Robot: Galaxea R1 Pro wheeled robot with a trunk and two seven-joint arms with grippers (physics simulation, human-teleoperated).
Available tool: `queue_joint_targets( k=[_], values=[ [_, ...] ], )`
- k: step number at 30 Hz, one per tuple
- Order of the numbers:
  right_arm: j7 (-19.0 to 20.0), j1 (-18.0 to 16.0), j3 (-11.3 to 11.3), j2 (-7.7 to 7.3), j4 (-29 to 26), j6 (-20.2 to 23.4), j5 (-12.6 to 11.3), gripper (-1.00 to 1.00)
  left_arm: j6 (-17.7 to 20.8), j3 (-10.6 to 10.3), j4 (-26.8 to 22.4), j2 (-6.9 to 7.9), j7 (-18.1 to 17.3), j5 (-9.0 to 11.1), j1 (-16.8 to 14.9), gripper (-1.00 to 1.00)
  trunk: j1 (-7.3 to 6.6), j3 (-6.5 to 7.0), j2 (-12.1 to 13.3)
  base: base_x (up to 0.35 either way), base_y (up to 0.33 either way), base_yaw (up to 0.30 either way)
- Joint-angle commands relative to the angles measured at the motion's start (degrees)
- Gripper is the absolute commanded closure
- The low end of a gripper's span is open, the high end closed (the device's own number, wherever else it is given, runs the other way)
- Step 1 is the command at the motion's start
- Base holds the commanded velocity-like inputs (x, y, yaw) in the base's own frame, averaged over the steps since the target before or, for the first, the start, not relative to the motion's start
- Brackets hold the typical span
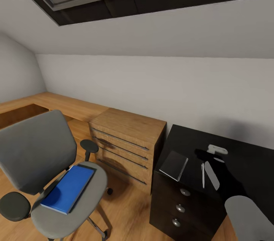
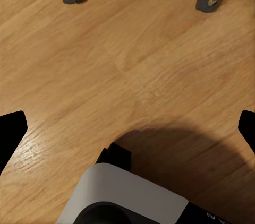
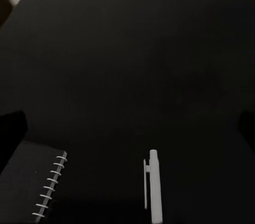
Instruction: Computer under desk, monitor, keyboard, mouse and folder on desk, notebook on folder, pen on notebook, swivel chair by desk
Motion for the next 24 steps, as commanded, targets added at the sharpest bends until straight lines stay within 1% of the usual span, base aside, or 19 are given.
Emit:
queue_joint_targets(
  k=[1, 2, 4, 5, 6, 7, 8, 10, 14, 16, 20, 21, 22, 24],
  values=[
    [-0.36, -0.02, 0.08, 0.11, -1.11, 1.65, -0.69, -1.00, 0.32, -0.02, -0.14, 0.00, 0.20, 0.54, 0.00, -1.00, 0.00, -0.07, -0.04, 0.000, 0.000, 0.000],
    [-0.37, -0.02, 0.08, 0.22, -1.61, 2.33, -0.76, -1.00, 0.32, -0.02, -0.13, 0.00, 0.20, 0.56, 0.00, -1.00, 0.00, -0.07, -0.04, 0.000, 0.000, 0.000],
    [-0.45, 0.03, 0.08, 1.14, -3.60, 4.73, -1.35, -1.00, 0.32, -0.04, -0.11, 0.00, 0.20, 0.59, 0.00, -1.00, 0.00, -0.07, -0.04, 0.000, 0.000, 0.002],
    [-0.52, 0.07, 0.08, 1.84, -4.56, 5.61, -1.57, -1.00, 0.32, -0.06, -0.11, 0.00, 0.20, 0.60, 0.00, -1.00, 0.00, -0.07, -0.04, 0.000, 0.000, 0.040],
    [-0.70, 0.19, 0.08, 3.58, -6.50, 6.63, -1.59, -1.00, 0.32, -0.09, -0.09, 0.00, 0.20, 0.60, 0.00, -1.00, 0.00, -0.07, -0.04, 0.000, 0.000, 0.171],
    [-0.73, 0.22, 0.08, 4.00, -6.96, 6.78, -1.56, -1.00, 0.32, -0.10, -0.09, 0.00, 0.20, 0.60, 0.00, -1.00, 0.00, -0.07, -0.04, 0.000, 0.000, 0.192],
    [-0.78, 0.35, 0.08, 4.72, -7.85, 7.01, -1.51, -1.00, 0.32, -0.10, -0.08, 0.00, 0.20, 0.61, 0.00, -1.00, 0.00, -0.07, -0.04, 0.000, 0.000, 0.223],
    [-0.83, 1.19, 0.12, 5.87, -9.39, 7.29, -1.40, -1.00, 0.30, -0.11, -0.08, 0.00, 0.20, 0.61, 0.00, -1.00, 0.00, -0.07, -0.04, 0.000, 0.000, 0.251],
    [-0.85, 1.86, 0.55, 6.89, -10.18, 7.39, -1.31, -1.00, 0.31, -0.11, -0.08, 0.03, 0.20, 0.64, 0.00, -1.00, 0.00, -0.07, -0.04, 0.000, 0.000, 0.270],
    [-0.85, 2.05, 1.40, 7.34, -10.32, 7.37, -1.28, -1.00, 0.31, -0.11, -0.08, 0.12, 0.20, 0.67, 0.00, -1.00, 0.00, -0.07, -0.04, 0.000, 0.000, 0.276],
    [-0.86, 2.81, 4.61, 7.86, -10.42, 7.27, -1.26, -1.00, 0.29, -0.11, -0.08, 0.23, 0.17, 0.69, 0.00, -1.00, 0.00, -0.07, -0.04, 0.000, 0.000, 0.278],
    [-0.86, 2.98, 5.80, 7.94, -10.44, 7.21, -1.26, -1.00, 0.27, -0.11, -0.08, 0.24, 0.15, 0.69, 0.00, -1.00, 0.00, -0.07, -0.04, 0.000, 0.000, 0.279],
    [-0.92, 3.35, 8.13, 8.34, -10.45, 7.05, -1.25, -1.00, 0.25, -0.11, -0.08, 0.26, 0.10, 0.70, 0.00, -1.00, 0.00, -0.07, -0.04, 0.000, 0.000, 0.279],
    [-0.93, 3.50, 8.58, 8.73, -10.46, 6.99, -1.25, -1.00, 0.24, -0.11, -0.08, 0.26, 0.06, 0.70, 0.00, -1.00, 0.00, -0.07, -0.04, 0.000, 0.000, 0.279]
  ],
)
